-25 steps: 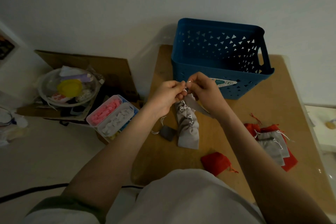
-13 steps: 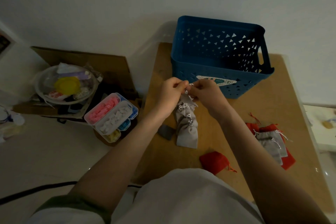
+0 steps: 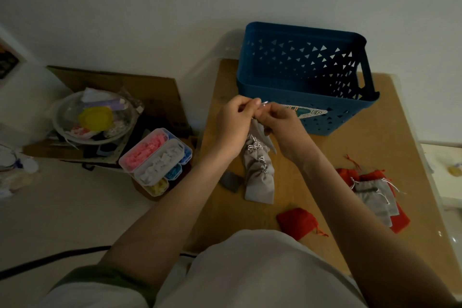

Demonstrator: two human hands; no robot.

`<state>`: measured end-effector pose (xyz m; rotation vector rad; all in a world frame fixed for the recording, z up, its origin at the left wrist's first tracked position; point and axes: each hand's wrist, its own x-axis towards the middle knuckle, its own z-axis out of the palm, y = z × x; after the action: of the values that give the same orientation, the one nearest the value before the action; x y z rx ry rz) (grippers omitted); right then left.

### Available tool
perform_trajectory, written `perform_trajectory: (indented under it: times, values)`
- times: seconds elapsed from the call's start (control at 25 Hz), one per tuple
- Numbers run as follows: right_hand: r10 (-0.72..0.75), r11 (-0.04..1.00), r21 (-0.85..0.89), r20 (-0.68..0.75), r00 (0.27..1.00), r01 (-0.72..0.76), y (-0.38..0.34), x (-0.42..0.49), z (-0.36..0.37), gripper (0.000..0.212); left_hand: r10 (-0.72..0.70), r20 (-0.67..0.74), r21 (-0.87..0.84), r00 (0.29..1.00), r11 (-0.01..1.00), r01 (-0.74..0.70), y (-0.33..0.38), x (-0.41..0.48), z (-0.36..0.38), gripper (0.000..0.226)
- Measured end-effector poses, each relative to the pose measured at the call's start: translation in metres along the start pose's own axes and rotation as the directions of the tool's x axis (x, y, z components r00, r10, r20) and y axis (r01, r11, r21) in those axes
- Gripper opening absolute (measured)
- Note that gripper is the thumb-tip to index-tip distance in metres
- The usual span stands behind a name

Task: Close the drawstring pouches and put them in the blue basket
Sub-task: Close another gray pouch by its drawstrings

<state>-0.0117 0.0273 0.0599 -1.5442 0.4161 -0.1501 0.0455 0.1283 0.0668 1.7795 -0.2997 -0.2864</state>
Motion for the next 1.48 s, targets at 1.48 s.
perform_trajectory:
  times: [1.48]
  values:
    - [0.184, 0.974, 0.041, 0.441, 0.879, -0.224, 0.037, -0.002, -0.034, 0.018, -0.056, 0.636, 0.403, 0.770, 0.874, -0.269, 0.006, 0.013, -0.031, 0.007]
